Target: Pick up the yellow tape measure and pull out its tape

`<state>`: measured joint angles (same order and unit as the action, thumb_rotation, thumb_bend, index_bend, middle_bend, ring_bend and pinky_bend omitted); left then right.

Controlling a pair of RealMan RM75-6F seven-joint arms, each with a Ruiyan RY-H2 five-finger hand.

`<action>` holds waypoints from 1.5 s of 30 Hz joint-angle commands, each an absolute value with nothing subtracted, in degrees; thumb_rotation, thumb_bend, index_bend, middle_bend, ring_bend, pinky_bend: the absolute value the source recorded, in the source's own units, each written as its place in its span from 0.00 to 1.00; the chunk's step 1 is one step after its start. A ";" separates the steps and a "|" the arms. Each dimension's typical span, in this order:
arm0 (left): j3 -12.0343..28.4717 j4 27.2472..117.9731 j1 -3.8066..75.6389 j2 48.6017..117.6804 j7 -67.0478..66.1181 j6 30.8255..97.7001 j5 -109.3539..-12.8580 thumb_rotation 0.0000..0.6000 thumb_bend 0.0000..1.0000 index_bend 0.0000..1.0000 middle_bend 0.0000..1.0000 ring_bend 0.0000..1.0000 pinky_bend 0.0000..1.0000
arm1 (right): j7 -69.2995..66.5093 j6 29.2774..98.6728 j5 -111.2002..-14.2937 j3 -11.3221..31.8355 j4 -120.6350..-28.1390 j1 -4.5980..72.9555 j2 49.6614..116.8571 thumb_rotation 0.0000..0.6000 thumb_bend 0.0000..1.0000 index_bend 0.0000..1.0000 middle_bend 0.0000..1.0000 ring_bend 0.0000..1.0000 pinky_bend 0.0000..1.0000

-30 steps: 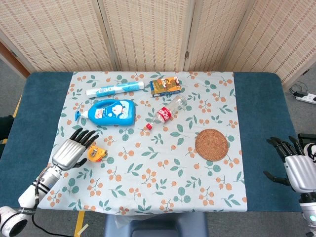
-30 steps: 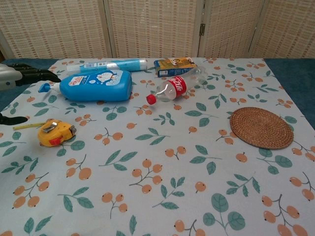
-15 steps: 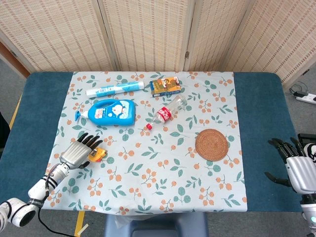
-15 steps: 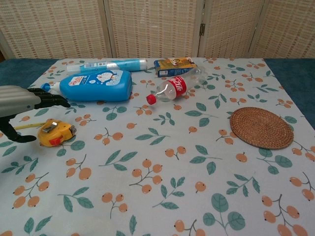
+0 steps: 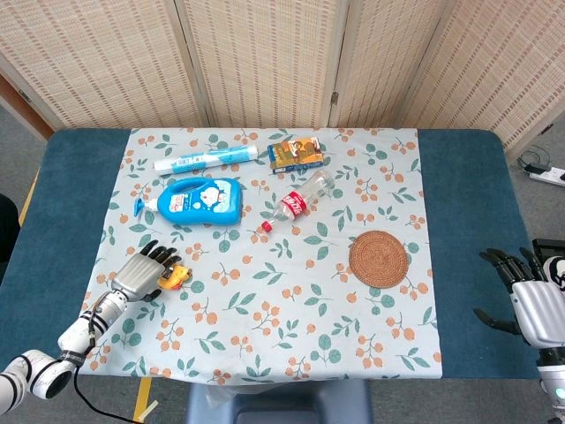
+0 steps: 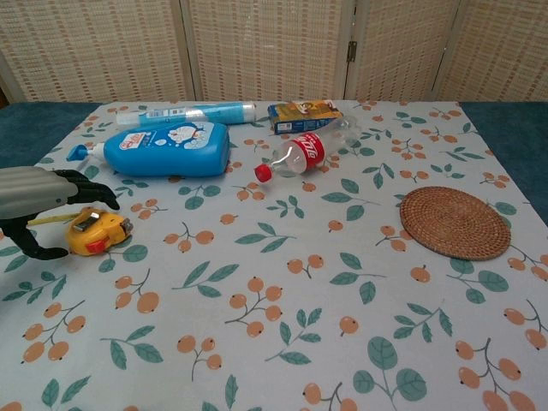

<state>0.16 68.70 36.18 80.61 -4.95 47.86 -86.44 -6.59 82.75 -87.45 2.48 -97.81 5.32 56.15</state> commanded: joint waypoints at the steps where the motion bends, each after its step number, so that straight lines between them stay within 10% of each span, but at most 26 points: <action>1: -0.18 67.95 36.36 81.16 -4.05 48.17 -86.68 1.00 0.37 0.20 0.17 0.16 0.00 | -6.53 82.74 -87.41 2.49 -97.85 5.30 56.18 1.00 0.20 0.19 0.18 0.18 0.02; 22: -0.48 63.41 35.85 84.88 3.92 55.19 -88.74 1.00 0.39 0.50 0.48 0.42 0.08 | -5.17 80.41 -87.45 3.03 -99.27 7.06 56.29 1.00 0.20 0.19 0.18 0.19 0.02; 45: 8.30 94.34 38.88 81.84 -13.93 59.54 -81.41 1.00 0.39 0.52 0.51 0.44 0.11 | -2.90 55.56 -78.38 12.43 -113.55 29.46 60.37 1.00 0.20 0.36 0.03 0.04 0.00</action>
